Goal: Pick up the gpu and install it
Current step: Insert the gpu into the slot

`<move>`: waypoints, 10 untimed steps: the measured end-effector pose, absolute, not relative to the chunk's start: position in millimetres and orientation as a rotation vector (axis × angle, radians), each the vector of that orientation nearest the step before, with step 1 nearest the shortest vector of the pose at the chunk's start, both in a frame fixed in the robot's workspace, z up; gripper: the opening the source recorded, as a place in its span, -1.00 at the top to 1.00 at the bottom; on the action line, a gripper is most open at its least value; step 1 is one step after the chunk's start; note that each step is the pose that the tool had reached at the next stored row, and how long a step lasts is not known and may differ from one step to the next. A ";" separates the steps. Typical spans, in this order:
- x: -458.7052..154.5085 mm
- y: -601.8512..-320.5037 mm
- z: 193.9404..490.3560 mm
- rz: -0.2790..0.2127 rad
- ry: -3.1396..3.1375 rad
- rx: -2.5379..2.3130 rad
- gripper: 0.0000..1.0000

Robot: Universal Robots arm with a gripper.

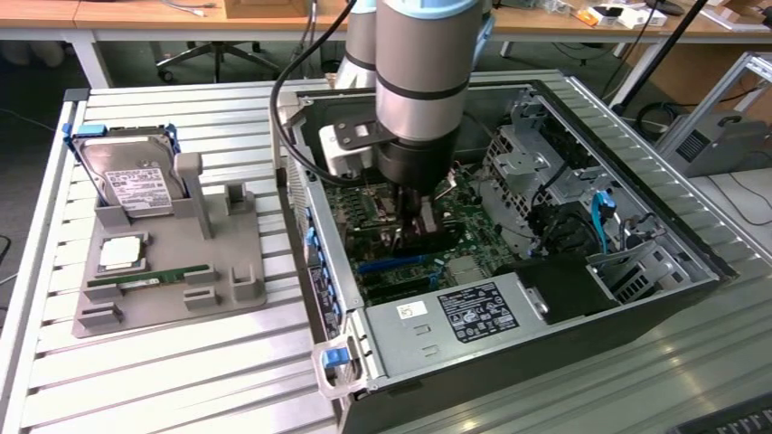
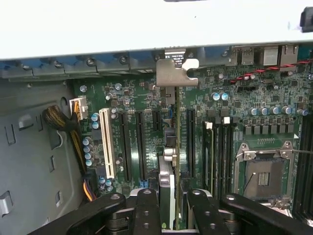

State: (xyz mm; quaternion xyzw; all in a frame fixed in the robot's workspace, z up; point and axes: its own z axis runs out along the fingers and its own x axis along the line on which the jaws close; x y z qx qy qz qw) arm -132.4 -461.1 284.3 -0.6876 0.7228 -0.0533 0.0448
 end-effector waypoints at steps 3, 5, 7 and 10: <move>-133.3 -460.9 282.9 -0.163 2.208 -2.101 0.47; -133.9 -460.7 281.8 -0.163 2.208 -2.101 0.47; -134.5 -460.5 280.7 -0.163 2.208 -2.100 0.47; -135.5 -460.3 279.1 -0.162 2.208 -2.100 0.47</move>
